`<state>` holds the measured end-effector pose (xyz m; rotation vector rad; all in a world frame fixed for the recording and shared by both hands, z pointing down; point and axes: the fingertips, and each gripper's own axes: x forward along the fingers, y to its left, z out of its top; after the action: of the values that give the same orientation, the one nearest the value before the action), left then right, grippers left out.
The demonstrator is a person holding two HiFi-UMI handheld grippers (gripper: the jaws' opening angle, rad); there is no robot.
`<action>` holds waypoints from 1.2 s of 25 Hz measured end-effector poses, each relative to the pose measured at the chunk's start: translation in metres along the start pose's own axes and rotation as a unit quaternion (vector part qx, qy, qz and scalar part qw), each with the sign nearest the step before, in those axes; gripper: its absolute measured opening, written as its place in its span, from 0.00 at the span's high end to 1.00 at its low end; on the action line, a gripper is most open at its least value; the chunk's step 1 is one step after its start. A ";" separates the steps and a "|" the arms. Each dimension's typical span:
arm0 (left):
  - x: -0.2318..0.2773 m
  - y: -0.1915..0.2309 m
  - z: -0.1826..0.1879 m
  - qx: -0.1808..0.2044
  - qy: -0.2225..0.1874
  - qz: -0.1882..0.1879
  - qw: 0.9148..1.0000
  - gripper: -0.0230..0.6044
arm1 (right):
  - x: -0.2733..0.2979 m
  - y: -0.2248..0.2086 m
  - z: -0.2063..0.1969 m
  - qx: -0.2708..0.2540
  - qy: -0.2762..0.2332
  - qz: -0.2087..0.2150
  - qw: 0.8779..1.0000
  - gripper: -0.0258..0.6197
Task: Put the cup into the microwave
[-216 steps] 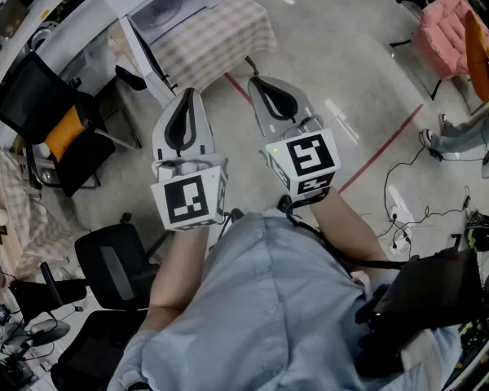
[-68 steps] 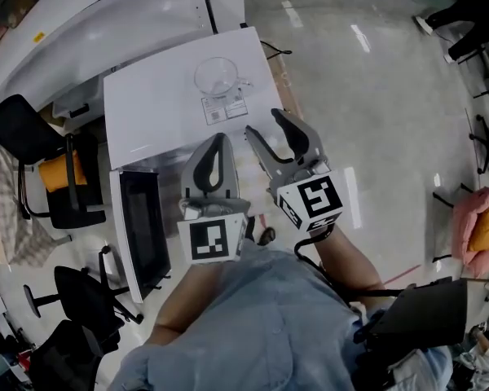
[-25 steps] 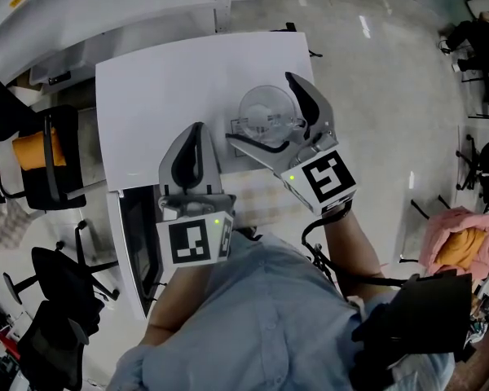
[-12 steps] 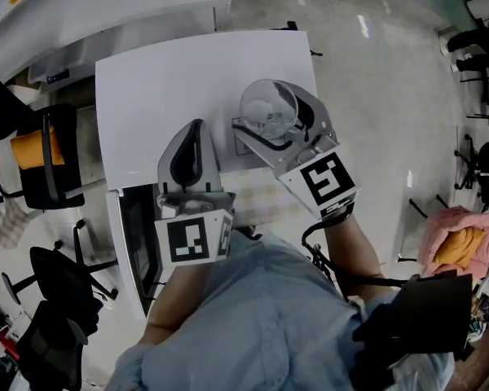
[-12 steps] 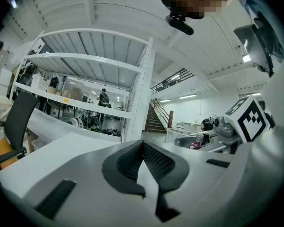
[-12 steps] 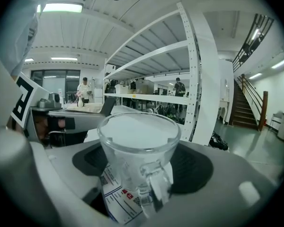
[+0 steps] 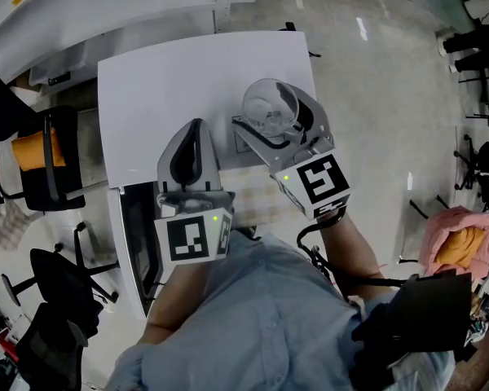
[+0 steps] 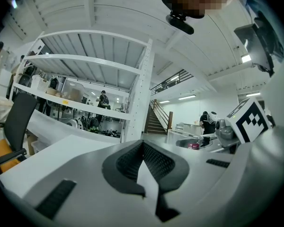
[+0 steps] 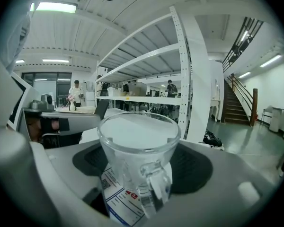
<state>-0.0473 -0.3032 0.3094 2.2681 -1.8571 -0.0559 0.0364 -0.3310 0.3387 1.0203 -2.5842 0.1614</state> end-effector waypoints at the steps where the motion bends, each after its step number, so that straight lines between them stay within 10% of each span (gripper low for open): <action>1: -0.001 -0.001 0.000 0.001 0.000 -0.001 1.000 0.95 | -0.001 0.000 -0.001 0.001 -0.001 -0.002 1.000 0.39; 30: -0.181 -0.058 0.002 0.024 -0.039 -0.005 0.999 0.95 | -0.121 0.127 0.007 -0.024 -0.060 0.020 0.998 0.39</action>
<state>-0.0293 -0.1168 0.2784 2.3388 -1.9054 -0.1049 0.0301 -0.1622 0.2910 0.9894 -2.7034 0.0498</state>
